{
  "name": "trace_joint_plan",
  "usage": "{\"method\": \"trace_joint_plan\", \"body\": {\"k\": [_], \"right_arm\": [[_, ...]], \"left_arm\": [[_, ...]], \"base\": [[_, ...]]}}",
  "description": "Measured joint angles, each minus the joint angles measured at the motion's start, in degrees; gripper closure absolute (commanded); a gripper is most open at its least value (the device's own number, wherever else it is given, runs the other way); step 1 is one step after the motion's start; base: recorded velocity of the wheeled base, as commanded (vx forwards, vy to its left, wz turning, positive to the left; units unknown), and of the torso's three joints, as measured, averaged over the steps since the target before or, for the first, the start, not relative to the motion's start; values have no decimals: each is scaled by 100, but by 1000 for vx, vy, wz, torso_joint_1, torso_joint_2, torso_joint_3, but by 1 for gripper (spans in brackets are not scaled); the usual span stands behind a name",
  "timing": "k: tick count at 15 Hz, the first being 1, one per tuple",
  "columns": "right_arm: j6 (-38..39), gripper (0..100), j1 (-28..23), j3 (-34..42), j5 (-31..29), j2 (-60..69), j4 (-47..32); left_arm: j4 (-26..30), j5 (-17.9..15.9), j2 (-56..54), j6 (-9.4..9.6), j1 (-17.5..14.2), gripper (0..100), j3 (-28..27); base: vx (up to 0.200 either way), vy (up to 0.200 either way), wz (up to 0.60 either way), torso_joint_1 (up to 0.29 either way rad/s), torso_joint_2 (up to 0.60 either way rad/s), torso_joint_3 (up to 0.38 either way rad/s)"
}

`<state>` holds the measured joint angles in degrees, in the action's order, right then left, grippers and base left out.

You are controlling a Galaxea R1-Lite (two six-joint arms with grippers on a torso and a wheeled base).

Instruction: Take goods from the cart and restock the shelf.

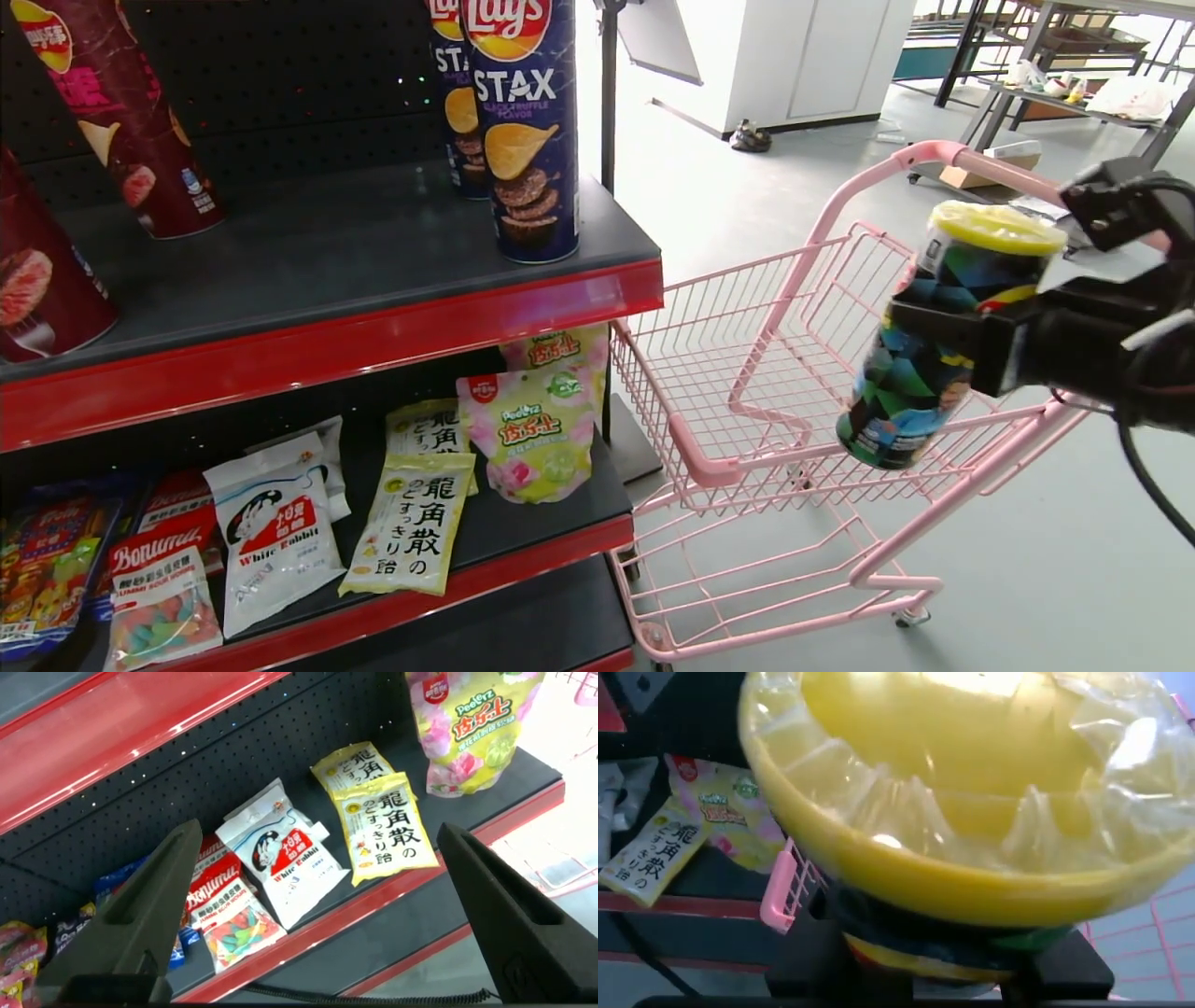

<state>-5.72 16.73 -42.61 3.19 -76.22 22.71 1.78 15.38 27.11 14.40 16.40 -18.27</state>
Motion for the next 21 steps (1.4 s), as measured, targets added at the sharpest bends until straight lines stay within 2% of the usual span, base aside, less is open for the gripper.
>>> {"method": "trace_joint_plan", "body": {"k": [3, 6, 8, 13, 18, 21], "right_arm": [[-156, 100, -269, 556, -110, 1130, -600], [-334, 100, -829, 802, -141, 1837, -911], [-374, 100, -990, 846, -132, 2197, -1347], [-385, 100, -1031, 862, -128, 2622, -1614], [-399, 100, -1001, 736, -51, 2661, -1591], [-429, 100, -728, 405, 200, 2439, -1585]], "left_arm": [[13, 32, 4, 137, -4, 0, -24], [5, 18, 22, 150, -4, 0, -82], [10, 23, 9, 161, -4, 0, -83], [7, 16, 6, 161, -4, 0, -82], [5, -1, 6, 268, 5, 0, -63], [2, -4, -16, 273, 5, 0, -41]], "base": [[0, 0, 0, 0, 0, 0], [0, 0, 0, 0, 0, 0], [-100, 0, 0, -4, 1, 4], [-200, 0, 0, 3, 3, 3], [0, 0, 0, 0, 0, 0], [0, 0, 0, 0, 0, 0]]}}
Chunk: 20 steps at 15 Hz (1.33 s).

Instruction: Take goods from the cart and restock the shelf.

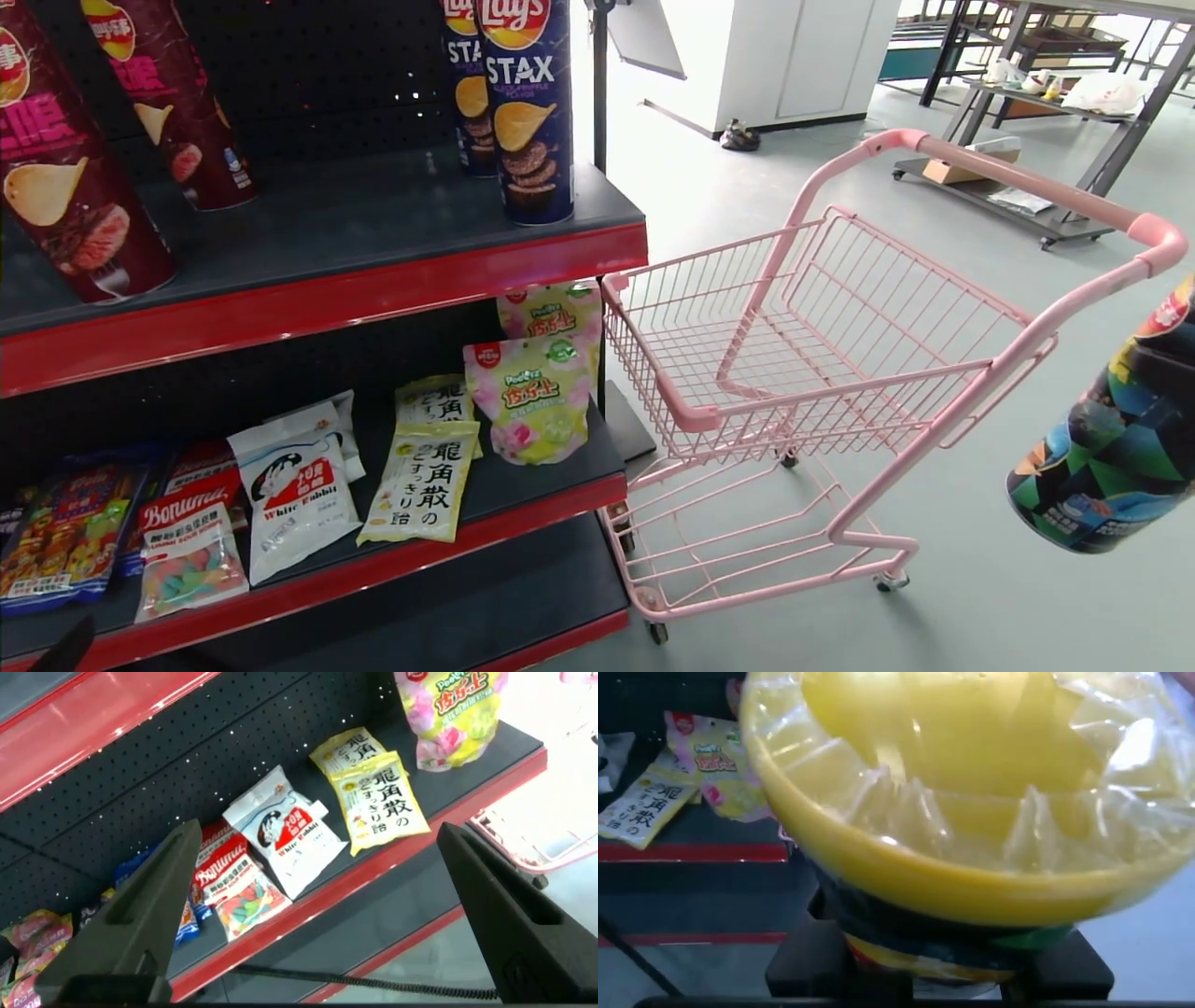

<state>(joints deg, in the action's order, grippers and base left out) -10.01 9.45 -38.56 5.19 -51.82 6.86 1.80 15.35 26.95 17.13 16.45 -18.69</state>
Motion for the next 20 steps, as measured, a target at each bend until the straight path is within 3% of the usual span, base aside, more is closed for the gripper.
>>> {"method": "trace_joint_plan", "body": {"k": [4, 11, 20], "right_arm": [[-11, 100, 614, -201, 20, -366, 17], [-9, 100, 714, -91, 16, -455, 11], [-17, 100, 680, 135, -7, -228, 9]], "left_arm": [[2, 6, -67, 20, 0, 0, 4], [-9, 9, -133, 137, -2, 0, -38], [5, 38, -260, 211, -9, 0, -62]], "base": [[0, 0, 300, 0, -1, 0], [0, 0, 600, 5, 1, 2], [0, 0, 0, 2, -9, -8]]}}
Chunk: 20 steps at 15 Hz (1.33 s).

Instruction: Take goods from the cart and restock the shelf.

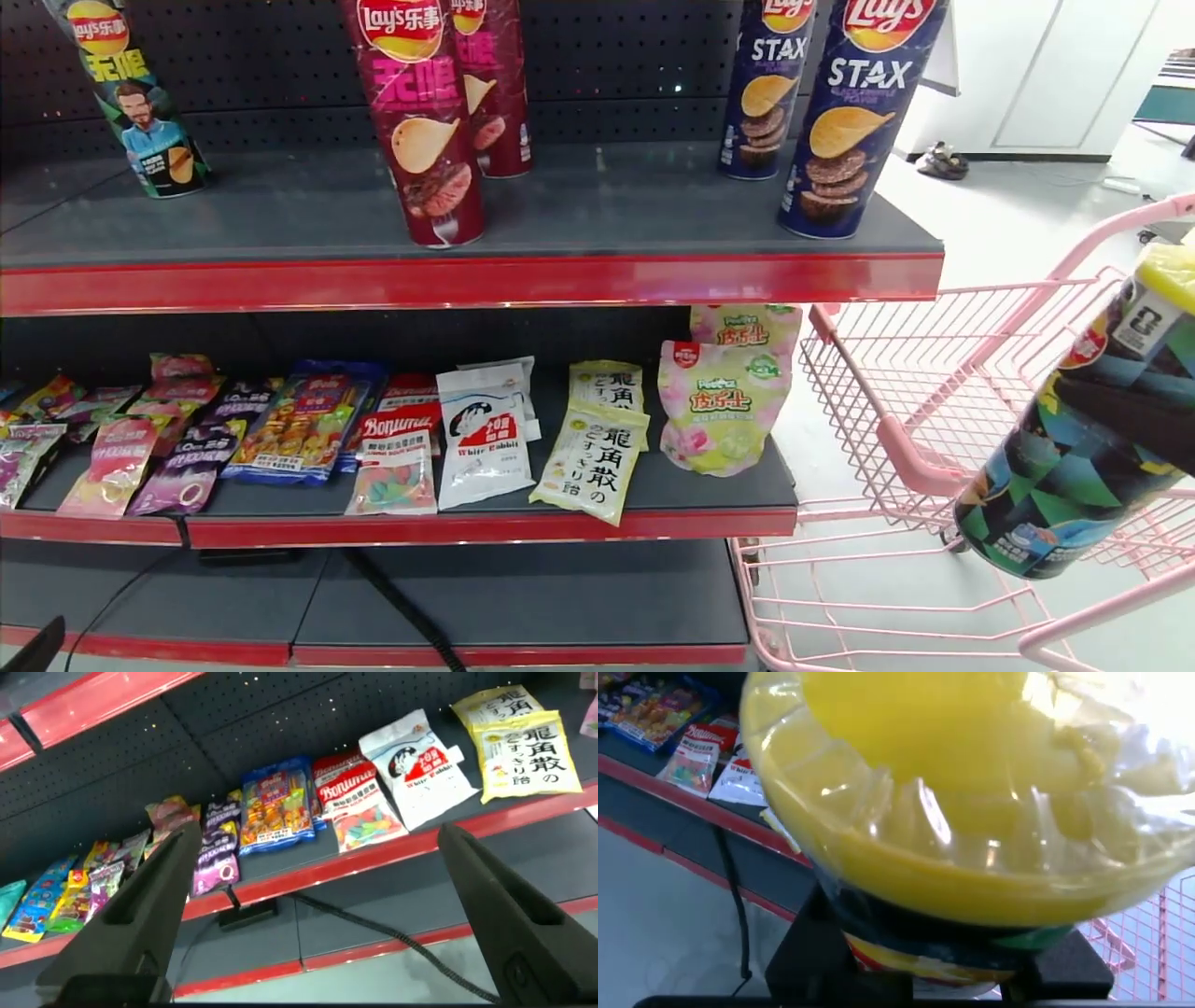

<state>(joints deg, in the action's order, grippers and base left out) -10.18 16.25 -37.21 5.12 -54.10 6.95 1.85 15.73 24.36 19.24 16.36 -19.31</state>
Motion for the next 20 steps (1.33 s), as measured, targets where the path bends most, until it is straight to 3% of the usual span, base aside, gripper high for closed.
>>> {"method": "trace_joint_plan", "body": {"k": [15, 20], "right_arm": [[-60, 100, -2, -50, -4, 50, 7], [-46, 100, 0, 11, 29, 88, -11]], "left_arm": [[-5, 0, -82, 16, 0, 0, -78], [-9, 0, -77, 13, 0, 0, -122]], "base": [[0, 0, 0, 161, -516, -352], [0, 0, 0, 100, -252, -152]]}}
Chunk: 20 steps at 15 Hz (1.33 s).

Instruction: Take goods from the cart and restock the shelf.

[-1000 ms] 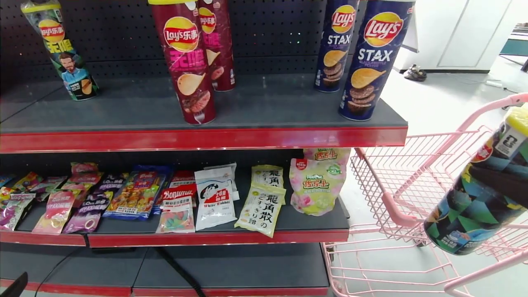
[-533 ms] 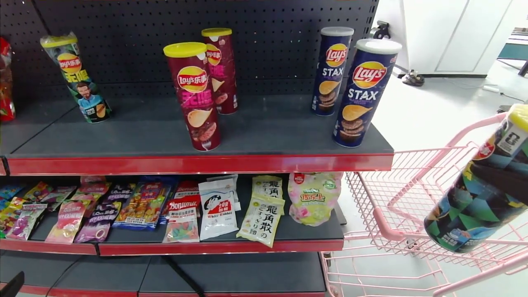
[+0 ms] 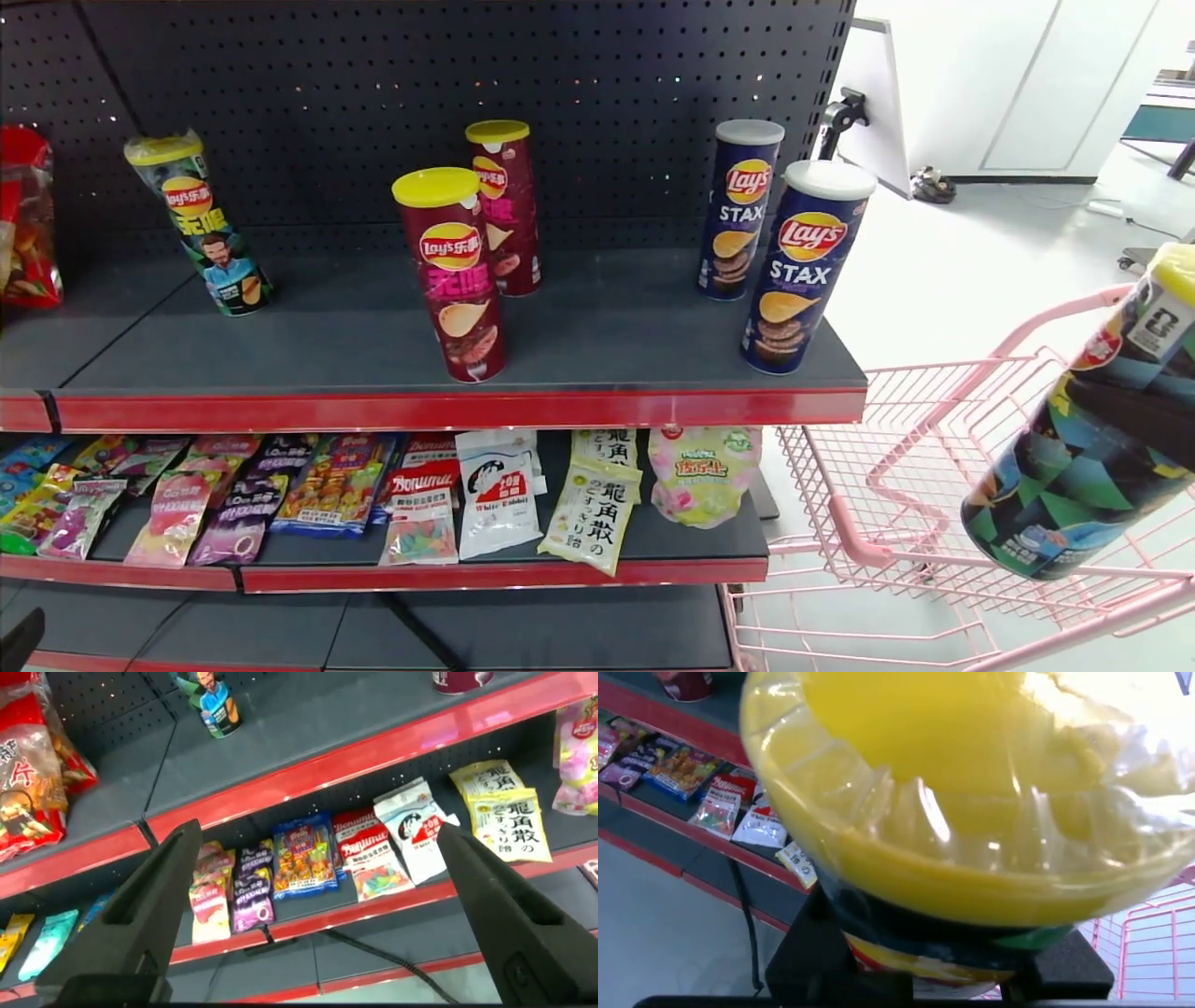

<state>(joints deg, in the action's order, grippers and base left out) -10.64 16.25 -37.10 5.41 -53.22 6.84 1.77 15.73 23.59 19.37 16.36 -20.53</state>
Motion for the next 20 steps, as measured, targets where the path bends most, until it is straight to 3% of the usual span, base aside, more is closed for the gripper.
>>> {"method": "trace_joint_plan", "body": {"k": [6, 14, 20], "right_arm": [[206, 100, 23, 16, 517, 88, -22], [183, 100, 41, 184, 562, 257, -39], [180, 100, 631, 143, 881, 188, -38]], "left_arm": [[9, -13, 24, -2, 0, 0, 5], [17, -11, 48, -2, 0, 0, 33], [17, 0, 48, -5, 0, 0, 33]], "base": [[0, 200, 0, 10, -5, -8], [0, 200, 0, 1, 3, 1], [0, 200, 0, 2, 3, 3]]}}
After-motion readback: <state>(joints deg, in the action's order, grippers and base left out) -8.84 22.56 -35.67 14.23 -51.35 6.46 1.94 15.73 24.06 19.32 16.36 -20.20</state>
